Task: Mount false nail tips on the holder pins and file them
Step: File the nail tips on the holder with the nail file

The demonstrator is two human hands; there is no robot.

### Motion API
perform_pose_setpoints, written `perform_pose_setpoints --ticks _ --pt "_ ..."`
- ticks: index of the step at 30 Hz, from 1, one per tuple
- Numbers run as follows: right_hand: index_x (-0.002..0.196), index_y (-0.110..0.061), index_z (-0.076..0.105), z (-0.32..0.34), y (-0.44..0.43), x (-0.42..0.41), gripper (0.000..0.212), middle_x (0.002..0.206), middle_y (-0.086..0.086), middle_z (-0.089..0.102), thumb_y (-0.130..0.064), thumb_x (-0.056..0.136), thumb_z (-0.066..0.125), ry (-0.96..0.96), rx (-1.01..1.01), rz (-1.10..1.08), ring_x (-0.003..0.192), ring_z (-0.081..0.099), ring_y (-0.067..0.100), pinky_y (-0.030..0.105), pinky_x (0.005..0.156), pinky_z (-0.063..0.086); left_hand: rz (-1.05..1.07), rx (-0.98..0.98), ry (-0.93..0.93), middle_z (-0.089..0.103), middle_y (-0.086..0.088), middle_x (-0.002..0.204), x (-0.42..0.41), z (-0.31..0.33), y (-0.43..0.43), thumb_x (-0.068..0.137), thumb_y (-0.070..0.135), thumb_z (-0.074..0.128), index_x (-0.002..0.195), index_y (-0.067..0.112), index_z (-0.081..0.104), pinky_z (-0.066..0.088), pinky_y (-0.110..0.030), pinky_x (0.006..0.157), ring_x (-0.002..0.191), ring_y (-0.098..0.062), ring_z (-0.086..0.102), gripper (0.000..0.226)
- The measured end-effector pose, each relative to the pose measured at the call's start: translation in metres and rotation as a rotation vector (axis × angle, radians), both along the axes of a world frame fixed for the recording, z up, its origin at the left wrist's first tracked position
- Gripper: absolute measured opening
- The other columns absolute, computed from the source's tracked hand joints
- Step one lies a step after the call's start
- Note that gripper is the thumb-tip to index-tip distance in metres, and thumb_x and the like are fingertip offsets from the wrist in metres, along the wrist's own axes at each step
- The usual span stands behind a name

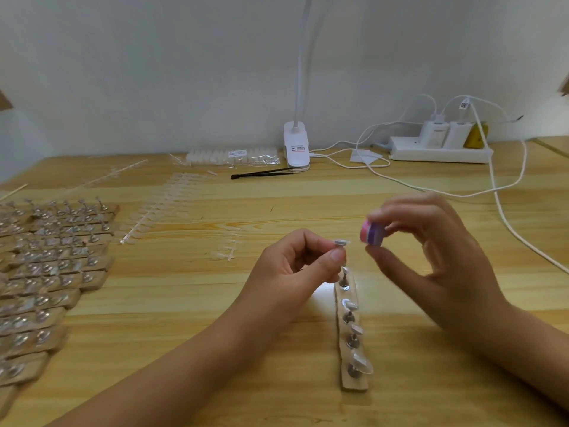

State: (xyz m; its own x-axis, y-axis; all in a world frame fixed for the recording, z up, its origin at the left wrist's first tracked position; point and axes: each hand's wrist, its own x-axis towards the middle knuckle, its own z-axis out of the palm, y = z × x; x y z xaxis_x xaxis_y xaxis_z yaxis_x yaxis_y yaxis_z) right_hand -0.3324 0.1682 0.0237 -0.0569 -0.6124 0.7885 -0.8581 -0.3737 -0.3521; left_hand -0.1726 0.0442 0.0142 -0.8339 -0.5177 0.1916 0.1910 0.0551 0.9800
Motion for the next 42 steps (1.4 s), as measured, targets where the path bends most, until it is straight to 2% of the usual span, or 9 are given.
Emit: perform_pose_setpoints --ticks 3,6,11,21,25,28,32,36,42 --pt "0.114 -0.019 0.059 -0.0044 -0.0021 0.0025 0.024 0.107 -0.001 0.057 -0.012 0.092 0.065 0.089 0.003 0.012 0.102 0.06 0.013 0.029 0.089 0.048 -0.019 -0.01 0.006 0.07 0.005 0.077 -0.0003 0.0007 0.0009 0.082 0.028 0.07 0.078 0.026 0.069 0.052 -0.019 0.074 0.074 -0.006 0.065 0.004" --pt "0.114 -0.013 0.06 -0.0028 -0.0016 -0.0051 0.025 0.108 0.008 0.058 -0.006 0.091 0.067 -0.069 0.051 -0.029 0.101 0.062 0.023 0.042 0.088 0.052 -0.004 0.007 0.0 0.07 0.003 0.079 -0.0001 0.0012 0.001 0.081 0.031 0.073 0.076 0.028 0.07 0.053 -0.019 0.076 0.074 -0.006 0.066 0.006" --pt "0.112 -0.016 0.061 -0.0039 -0.0009 -0.0005 0.023 0.109 0.005 0.06 -0.009 0.091 0.064 0.049 0.055 0.059 0.107 0.06 0.015 0.03 0.091 0.049 -0.035 -0.022 -0.009 0.07 0.005 0.079 0.0012 0.0027 0.0024 0.079 0.033 0.068 0.082 0.023 0.068 0.052 -0.017 0.074 0.074 -0.005 0.065 0.01" --pt "0.114 -0.02 0.059 -0.0006 0.0035 -0.0049 0.024 0.11 0.005 0.058 -0.017 0.09 0.062 0.01 0.084 0.001 0.108 0.059 0.018 0.039 0.09 0.051 -0.038 -0.057 -0.029 0.07 0.005 0.08 0.0014 0.002 0.003 0.083 0.027 0.067 0.075 0.037 0.069 0.05 -0.016 0.075 0.075 -0.005 0.065 0.013" --pt "0.114 -0.019 0.059 -0.0031 0.0026 0.0001 0.024 0.112 0.005 0.057 -0.014 0.091 0.063 0.051 0.069 0.071 0.107 0.059 0.016 0.031 0.09 0.051 -0.048 -0.081 -0.042 0.07 0.007 0.08 0.0015 0.0024 0.0025 0.084 0.029 0.066 0.077 0.037 0.069 0.05 -0.017 0.075 0.076 -0.004 0.065 0.01" --pt "0.114 -0.023 0.057 -0.0027 0.003 -0.0027 0.026 0.111 0.006 0.057 -0.015 0.09 0.063 -0.079 0.088 0.045 0.106 0.061 0.016 0.031 0.09 0.054 -0.019 -0.053 -0.042 0.071 0.005 0.082 0.0014 0.002 0.0015 0.082 0.026 0.067 0.075 0.033 0.07 0.051 -0.017 0.074 0.075 -0.005 0.066 0.01" --pt "0.116 -0.02 0.056 -0.0063 0.0024 -0.0005 0.025 0.113 0.004 0.056 -0.014 0.092 0.062 -0.017 0.074 0.118 0.108 0.061 0.021 0.034 0.091 0.053 -0.044 -0.074 -0.048 0.071 0.007 0.081 0.0012 0.0027 0.0013 0.084 0.027 0.066 0.077 0.037 0.07 0.051 -0.018 0.075 0.076 -0.006 0.066 0.012" --pt "0.113 -0.026 0.05 -0.007 0.0031 -0.001 0.032 0.116 0.004 0.055 -0.014 0.087 0.065 -0.264 0.063 0.134 0.107 0.062 0.021 0.032 0.09 0.056 -0.055 -0.063 -0.046 0.073 0.004 0.084 0.0006 0.002 0.0028 0.084 0.026 0.066 0.079 0.036 0.071 0.052 -0.019 0.076 0.077 -0.007 0.068 0.012" --pt "0.115 -0.028 0.05 -0.0073 0.0038 0.0023 0.033 0.116 -0.002 0.055 -0.016 0.087 0.064 -0.23 0.086 0.134 0.108 0.062 0.022 0.029 0.091 0.054 -0.049 -0.055 -0.042 0.075 0.002 0.087 0.0007 0.0009 0.0023 0.085 0.025 0.067 0.082 0.033 0.072 0.055 -0.023 0.08 0.082 -0.011 0.07 0.01"
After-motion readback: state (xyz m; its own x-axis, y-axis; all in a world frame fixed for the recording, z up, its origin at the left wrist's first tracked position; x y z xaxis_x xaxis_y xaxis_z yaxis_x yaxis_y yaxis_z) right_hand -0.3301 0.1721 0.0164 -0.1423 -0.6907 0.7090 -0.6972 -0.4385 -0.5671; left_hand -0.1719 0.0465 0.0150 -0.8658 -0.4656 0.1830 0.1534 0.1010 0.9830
